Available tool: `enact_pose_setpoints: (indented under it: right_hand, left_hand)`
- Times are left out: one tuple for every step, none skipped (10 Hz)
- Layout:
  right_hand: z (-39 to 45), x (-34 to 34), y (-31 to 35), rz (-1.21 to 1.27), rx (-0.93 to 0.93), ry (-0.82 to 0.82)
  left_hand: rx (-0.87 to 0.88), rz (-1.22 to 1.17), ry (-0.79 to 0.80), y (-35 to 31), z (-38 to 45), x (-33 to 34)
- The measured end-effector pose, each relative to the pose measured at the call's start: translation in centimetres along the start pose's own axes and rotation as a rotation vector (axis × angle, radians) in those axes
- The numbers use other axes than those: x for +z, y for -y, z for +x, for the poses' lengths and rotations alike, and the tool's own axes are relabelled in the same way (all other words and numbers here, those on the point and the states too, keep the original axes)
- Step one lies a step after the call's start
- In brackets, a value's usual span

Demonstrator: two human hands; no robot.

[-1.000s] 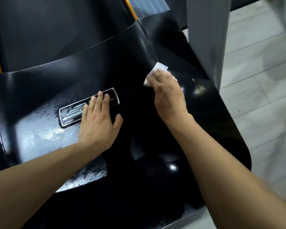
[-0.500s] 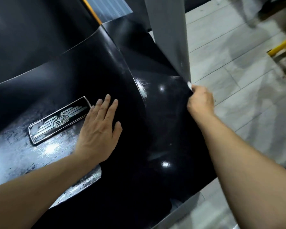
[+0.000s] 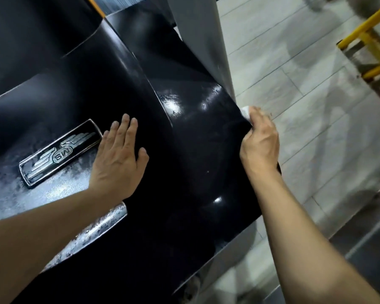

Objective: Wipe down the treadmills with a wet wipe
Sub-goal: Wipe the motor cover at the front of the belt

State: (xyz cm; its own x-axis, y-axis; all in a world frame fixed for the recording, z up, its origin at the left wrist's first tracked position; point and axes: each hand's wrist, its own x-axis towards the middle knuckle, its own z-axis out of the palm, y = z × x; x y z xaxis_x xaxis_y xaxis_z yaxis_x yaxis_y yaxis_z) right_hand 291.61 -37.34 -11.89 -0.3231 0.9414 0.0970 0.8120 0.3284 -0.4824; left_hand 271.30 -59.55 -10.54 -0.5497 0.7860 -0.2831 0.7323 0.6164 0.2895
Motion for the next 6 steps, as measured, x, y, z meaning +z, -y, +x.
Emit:
enact_pose_setpoints:
  right_hand:
    - [-5.5, -1.0, 1.9, 0.185, -0.282, -0.029]
    - [-11.9, -1.4, 2.7, 0.227, -0.451, 0.089]
    - [-15.6, -0.8, 0.7, 0.187, -0.501, 0.181]
    - [-12.9, -0.8, -2.4, 0.136, -0.261, 0.097]
    - [-7.3, -0.8, -4.9, 0.133, 0.021, 0.06]
    - [-2.4, -1.3, -6.3, 0.139, 0.23, 0.193]
  left_hand:
    - [-0.042, 0.0, 0.005, -0.6, 0.1, -0.1]
    - [-0.068, 0.001, 0.004, -1.2, 0.1, -0.2]
    - [-0.081, -0.002, 0.008, -1.4, 0.0, -0.2]
    - [-0.093, 0.008, 0.024, -1.4, 0.0, -0.2]
    - [-0.101, 0.016, 0.032, -1.4, 0.2, -0.3]
    - [-0.109, 0.018, 0.04, -1.5, 0.3, -0.3]
